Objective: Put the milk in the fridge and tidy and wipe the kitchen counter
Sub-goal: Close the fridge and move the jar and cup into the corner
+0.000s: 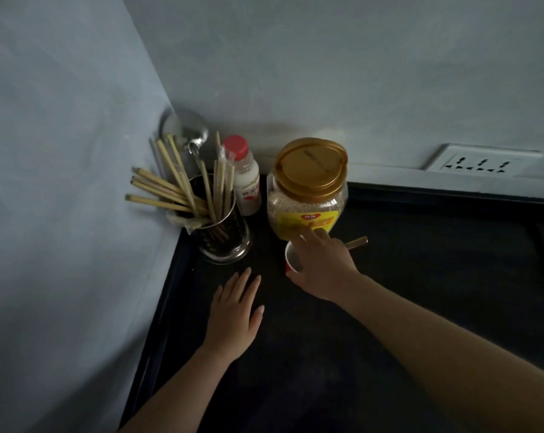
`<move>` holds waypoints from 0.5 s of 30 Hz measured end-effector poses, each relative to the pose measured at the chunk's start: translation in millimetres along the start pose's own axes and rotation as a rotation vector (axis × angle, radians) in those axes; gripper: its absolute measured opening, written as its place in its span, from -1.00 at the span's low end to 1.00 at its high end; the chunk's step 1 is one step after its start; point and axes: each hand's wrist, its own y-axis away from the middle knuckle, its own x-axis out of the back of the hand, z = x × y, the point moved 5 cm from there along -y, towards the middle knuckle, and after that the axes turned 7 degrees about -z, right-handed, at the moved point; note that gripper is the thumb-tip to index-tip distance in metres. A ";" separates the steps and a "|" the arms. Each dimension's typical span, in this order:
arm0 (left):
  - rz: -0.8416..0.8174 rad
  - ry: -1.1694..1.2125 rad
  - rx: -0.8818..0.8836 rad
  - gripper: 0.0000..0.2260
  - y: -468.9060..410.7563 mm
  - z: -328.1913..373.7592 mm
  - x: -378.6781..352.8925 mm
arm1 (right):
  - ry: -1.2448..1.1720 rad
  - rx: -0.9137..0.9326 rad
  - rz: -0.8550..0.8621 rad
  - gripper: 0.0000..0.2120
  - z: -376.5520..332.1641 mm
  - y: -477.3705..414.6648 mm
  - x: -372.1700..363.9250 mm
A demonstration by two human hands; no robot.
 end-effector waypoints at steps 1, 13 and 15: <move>-0.007 -0.002 0.005 -0.50 -0.2 -0.5 -0.9 | 0.020 0.010 0.005 -0.39 -2.8 -1.9 -1.6; -0.010 0.046 0.002 -0.50 -1.0 0.0 -0.7 | -0.073 -0.016 0.118 -0.50 9.7 19.0 43.5; -0.014 0.056 0.011 -0.51 -0.8 0.9 0.4 | -0.133 -0.035 0.190 -0.56 23.6 29.4 60.5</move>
